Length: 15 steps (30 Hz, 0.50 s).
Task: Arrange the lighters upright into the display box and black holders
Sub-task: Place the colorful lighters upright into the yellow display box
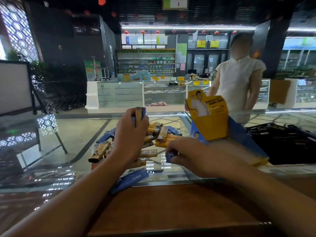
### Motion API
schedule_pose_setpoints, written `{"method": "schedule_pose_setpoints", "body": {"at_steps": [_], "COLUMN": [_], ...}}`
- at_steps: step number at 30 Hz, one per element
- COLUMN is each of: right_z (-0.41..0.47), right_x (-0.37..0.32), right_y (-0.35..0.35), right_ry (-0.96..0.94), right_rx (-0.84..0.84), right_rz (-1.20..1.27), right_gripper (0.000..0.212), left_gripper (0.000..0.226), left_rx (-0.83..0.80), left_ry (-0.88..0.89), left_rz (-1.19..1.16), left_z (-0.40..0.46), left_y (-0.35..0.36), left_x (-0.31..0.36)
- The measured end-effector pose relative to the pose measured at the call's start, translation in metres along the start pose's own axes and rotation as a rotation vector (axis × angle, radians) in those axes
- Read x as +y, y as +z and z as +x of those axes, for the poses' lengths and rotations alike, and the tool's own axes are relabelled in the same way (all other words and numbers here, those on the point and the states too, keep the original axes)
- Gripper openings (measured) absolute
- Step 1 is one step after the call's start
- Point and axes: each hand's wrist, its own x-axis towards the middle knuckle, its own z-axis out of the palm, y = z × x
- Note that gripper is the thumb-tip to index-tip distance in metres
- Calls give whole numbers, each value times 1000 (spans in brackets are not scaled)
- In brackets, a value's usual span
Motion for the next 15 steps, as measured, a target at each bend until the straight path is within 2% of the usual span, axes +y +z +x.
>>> {"method": "schedule_pose_setpoints", "body": {"at_steps": [2,4,6,10,15], "right_z": [-7,-17,-25,-29,-14], "right_x": [3,14,28,53,50], "right_y": [-8,-21,-33,-31,-17], "right_ry": [5,28,64,200,245], "right_rx": [91,195,282,312,347], "right_rz": [182,372,443,553,762], "right_gripper": [8,13,14,19,20], "left_gripper": [8,10,10,10,10], "left_rx": [-5,-21,-59,-119,-153], "left_ry": [22,39,38,25,-8], "left_rz": [13,16,20,32,26], "left_z": [0,0,-1,-5,-7], "left_y": [1,2,4,11,19], "left_x": [0,2,4,8,10]}}
